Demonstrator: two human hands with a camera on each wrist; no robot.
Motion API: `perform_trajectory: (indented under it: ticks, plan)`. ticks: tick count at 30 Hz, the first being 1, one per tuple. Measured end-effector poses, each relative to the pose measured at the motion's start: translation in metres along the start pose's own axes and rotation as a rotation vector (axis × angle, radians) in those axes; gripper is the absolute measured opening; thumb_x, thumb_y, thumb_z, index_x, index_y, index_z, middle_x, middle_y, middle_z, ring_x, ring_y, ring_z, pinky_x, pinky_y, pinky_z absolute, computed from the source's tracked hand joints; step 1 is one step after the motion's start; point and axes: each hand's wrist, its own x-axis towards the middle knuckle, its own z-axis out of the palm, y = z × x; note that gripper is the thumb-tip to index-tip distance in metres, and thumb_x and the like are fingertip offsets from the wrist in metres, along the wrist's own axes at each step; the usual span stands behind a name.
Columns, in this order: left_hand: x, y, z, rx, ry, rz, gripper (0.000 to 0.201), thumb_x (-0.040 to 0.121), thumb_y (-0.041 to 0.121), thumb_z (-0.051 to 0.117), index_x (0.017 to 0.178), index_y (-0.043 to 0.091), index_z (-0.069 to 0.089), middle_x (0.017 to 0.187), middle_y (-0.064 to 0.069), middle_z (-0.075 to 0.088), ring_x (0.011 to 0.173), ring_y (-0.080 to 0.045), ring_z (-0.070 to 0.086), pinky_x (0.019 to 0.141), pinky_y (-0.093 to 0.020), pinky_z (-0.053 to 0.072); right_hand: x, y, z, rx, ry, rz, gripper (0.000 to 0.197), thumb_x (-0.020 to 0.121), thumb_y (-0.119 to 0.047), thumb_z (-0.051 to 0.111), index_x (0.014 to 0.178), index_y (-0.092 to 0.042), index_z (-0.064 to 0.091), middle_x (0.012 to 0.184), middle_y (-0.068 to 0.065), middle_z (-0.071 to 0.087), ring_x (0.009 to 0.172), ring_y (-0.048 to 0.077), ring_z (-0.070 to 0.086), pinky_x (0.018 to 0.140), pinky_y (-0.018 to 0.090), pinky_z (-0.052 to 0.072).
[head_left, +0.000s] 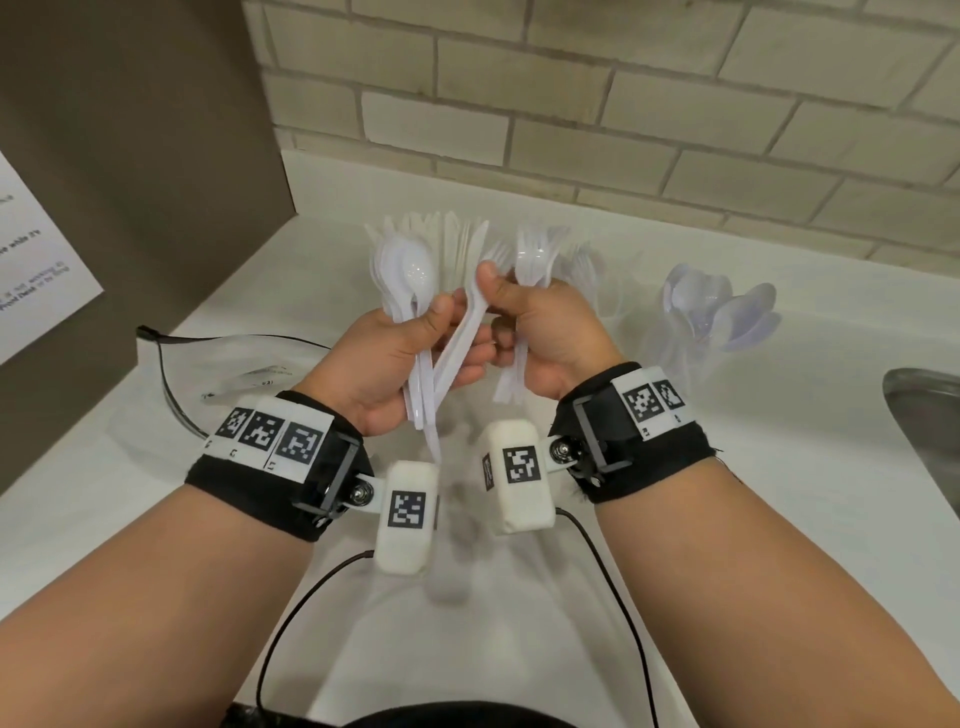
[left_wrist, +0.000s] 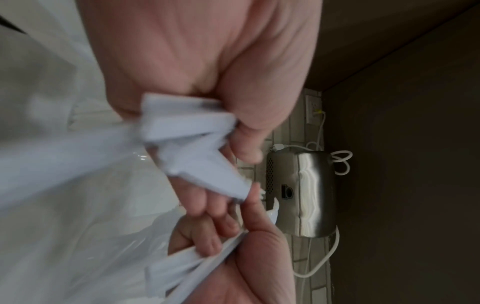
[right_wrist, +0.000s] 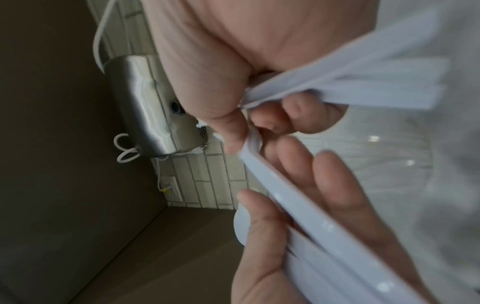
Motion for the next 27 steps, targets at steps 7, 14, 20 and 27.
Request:
perform_trajectory:
  ticks: [7,14,20,27]
  plan:
    - [0.004,-0.008,0.002,0.228,0.299,0.03,0.024,0.088,0.035,0.066,0.077,0.015,0.057,0.055,0.002,0.049,0.041,-0.01,0.044,0.044,-0.024,0.045,0.001,-0.013,0.0,0.124,0.221,-0.085,0.011,0.098,-0.02,0.052,0.105,-0.011,0.049,0.065,0.007,0.052,0.043,0.023,0.058,0.059,0.042,0.059]
    - [0.01,-0.009,0.004,0.181,0.213,-0.044,0.033,0.079,0.005,0.061,0.11,0.01,0.052,0.069,0.002,0.043,0.048,-0.01,0.037,0.049,-0.027,0.034,-0.007,-0.008,0.006,-0.356,0.094,-0.185,0.027,0.081,-0.021,0.076,0.096,-0.01,0.057,0.058,-0.003,0.054,0.045,0.013,0.043,0.041,0.025,0.033]
    - [0.008,-0.008,0.001,0.304,0.0,-0.003,0.069,0.073,-0.01,0.047,0.139,0.011,0.039,0.13,-0.004,0.056,0.076,-0.003,0.051,0.064,-0.026,0.041,-0.01,-0.005,0.007,-0.443,-0.025,-0.15,0.011,0.077,-0.008,0.076,0.078,-0.005,0.066,0.051,-0.003,0.06,0.036,0.015,0.035,0.041,0.024,0.03]
    - [0.014,-0.015,0.003,0.416,0.111,0.06,0.059,0.076,0.002,0.062,0.131,0.004,0.041,0.122,-0.008,0.064,0.103,-0.024,0.064,0.09,-0.04,0.052,-0.006,0.001,0.012,-0.53,0.036,-0.201,0.016,0.078,-0.007,0.077,0.089,-0.004,0.067,0.065,0.001,0.063,0.038,0.0,0.051,0.035,0.016,0.034]
